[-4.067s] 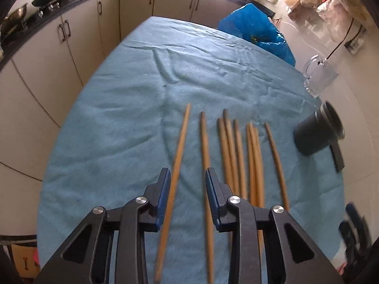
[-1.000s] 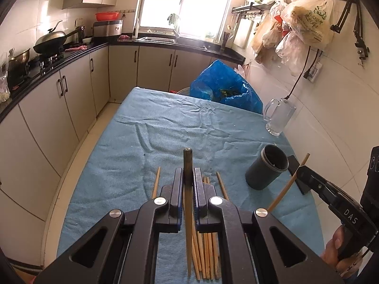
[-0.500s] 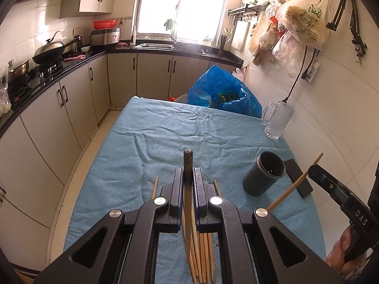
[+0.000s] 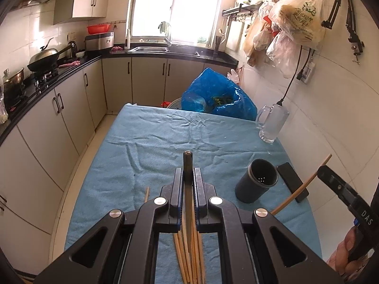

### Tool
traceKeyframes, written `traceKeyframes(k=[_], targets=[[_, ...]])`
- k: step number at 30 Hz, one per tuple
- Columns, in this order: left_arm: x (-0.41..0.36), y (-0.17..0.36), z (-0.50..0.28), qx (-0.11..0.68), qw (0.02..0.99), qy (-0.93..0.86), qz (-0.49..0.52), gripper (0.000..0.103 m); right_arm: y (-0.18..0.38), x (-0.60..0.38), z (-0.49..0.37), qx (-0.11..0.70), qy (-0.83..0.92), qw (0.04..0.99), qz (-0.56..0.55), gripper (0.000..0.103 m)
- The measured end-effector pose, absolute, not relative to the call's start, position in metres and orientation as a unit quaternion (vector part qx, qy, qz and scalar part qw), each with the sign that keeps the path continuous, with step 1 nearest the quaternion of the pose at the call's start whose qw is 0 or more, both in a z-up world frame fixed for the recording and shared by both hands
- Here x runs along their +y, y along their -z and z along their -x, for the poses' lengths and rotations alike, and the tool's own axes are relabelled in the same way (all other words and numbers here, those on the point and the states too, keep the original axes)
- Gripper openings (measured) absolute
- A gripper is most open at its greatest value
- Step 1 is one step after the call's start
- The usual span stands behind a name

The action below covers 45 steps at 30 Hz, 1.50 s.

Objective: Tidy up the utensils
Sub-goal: 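Lift the chopsticks upright and carry both toward the black cup, then lower the left gripper's chopstick into the black cup while the right gripper releases its own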

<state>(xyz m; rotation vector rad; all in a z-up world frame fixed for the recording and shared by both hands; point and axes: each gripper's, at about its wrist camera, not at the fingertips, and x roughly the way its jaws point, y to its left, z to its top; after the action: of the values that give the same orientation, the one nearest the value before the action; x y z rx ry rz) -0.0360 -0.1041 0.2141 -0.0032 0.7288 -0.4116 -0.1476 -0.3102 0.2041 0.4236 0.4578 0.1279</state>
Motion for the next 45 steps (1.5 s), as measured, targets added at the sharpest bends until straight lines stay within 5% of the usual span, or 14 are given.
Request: traceKeyframes(k=[26,45], targets=[[-0.214,-0.311,-0.009,0.302,0.908,0.287,0.044,0.007,-0.276,-0.403,0.137,0.128,0.049,0.966,-0.218,0.006],[-0.265,-0.237,-0.038,0.373,0.883,0.284,0.038,0.008,-0.223,-0.436,0.114,0.198,0.056,0.948,-0.241,0.012]])
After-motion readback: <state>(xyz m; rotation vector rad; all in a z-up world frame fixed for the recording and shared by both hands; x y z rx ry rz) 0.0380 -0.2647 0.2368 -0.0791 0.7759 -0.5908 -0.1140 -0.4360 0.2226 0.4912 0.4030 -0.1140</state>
